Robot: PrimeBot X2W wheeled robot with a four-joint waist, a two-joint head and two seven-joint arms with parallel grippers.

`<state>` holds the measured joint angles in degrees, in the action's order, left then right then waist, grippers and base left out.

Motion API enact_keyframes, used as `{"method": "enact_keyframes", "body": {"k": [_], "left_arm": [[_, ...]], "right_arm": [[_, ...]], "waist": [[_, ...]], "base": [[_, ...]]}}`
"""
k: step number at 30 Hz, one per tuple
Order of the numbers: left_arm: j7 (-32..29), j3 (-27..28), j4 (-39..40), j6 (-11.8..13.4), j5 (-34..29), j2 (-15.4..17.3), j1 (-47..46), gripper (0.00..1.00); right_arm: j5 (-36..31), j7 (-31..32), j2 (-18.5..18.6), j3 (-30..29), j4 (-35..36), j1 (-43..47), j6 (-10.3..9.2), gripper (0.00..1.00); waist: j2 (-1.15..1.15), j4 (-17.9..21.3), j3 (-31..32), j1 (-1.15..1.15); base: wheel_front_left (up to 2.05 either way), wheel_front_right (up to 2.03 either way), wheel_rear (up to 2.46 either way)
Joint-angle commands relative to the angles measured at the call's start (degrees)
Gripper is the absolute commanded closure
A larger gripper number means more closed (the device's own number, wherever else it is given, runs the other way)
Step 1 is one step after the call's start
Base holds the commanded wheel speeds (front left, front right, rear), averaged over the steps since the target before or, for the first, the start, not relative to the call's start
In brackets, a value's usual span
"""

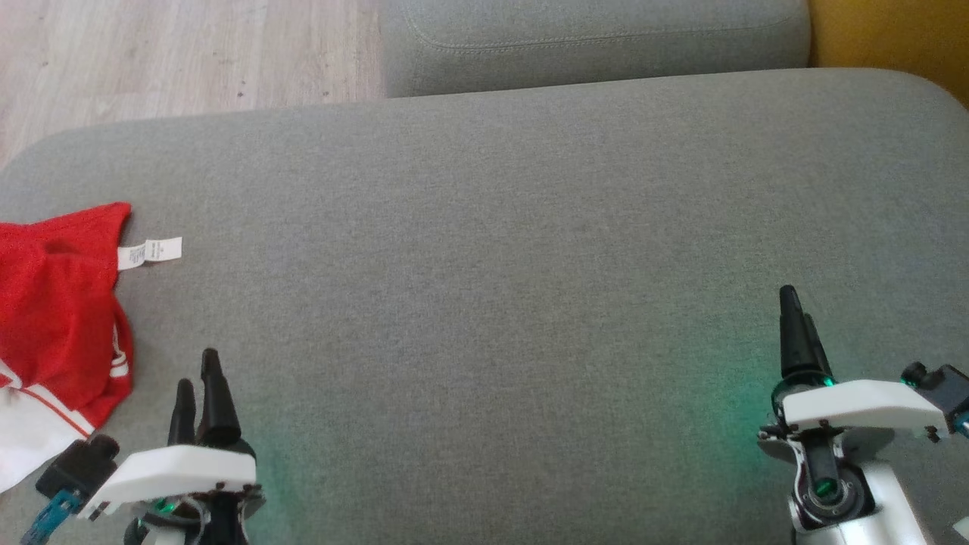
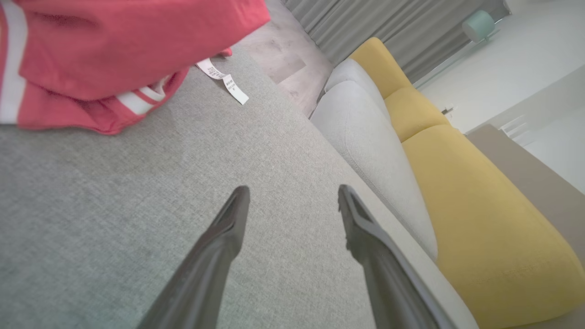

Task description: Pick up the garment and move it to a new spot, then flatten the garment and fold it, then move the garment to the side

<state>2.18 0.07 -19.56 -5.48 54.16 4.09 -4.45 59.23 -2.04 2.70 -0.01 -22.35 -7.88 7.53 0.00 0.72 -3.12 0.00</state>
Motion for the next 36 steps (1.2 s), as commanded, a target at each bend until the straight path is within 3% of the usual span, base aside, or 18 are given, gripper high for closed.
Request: {"method": "enact_keyframes", "body": {"k": [1,36], "left_arm": [[0.8,0.5,1.7,0.2,-2.3,1.3,-2.7,0.0],[6.6,-2.7,-0.2,1.5,-26.9,4.4,-7.7,0.0]], "right_arm": [[-2.1,-1.0,0.7,1.1,1.6,-3.9,-0.02,0.0],[-25.7,-6.8,0.6,5.8,-2.6,-9.7,-0.03,0.0]], "waist": [[0.0,0.0,-0.1,0.0],[0.0,0.5,-0.8,0.0]], "base": [[0.0,0.0,0.0],[0.0,0.0,0.0]]}}
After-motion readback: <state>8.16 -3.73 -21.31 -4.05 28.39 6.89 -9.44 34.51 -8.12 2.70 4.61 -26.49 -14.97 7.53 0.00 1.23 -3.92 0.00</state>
